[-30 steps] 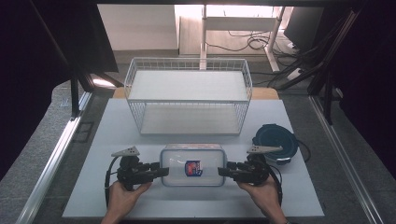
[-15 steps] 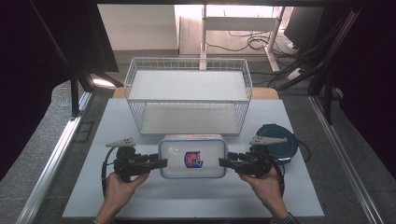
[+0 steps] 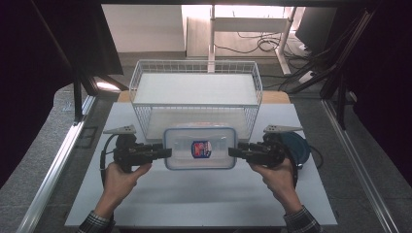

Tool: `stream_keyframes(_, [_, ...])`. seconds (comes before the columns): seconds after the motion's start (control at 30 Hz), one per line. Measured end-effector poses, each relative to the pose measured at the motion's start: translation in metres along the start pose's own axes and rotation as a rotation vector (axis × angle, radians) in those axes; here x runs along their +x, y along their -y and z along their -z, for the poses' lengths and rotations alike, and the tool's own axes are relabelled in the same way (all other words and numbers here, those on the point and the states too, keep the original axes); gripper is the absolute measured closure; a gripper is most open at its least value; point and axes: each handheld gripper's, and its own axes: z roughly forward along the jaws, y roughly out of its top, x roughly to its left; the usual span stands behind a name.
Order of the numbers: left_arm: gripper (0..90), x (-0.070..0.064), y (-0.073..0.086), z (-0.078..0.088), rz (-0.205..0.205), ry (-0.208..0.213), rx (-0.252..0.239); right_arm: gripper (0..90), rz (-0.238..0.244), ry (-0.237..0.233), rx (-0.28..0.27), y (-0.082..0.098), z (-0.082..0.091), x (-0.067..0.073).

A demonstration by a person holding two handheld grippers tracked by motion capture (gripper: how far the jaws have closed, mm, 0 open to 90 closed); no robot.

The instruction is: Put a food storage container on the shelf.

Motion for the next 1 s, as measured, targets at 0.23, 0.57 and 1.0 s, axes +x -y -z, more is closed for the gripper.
stream_keyframes(0.23, [56.0,0.000,-0.027,0.009,-0.017,-0.014,-0.015,52.1,0.024,-0.005,-0.015,-0.030,-0.001,0.001])
stream_keyframes(0.57, [55.8,0.005,-0.064,0.016,-0.023,-0.026,-0.038,52.1,0.045,-0.006,-0.035,-0.067,-0.004,-0.001])
stream_keyframes(1.0, [55.7,0.017,-0.107,0.018,-0.025,-0.027,-0.042,52.1,0.045,-0.003,-0.045,-0.108,-0.008,-0.010])
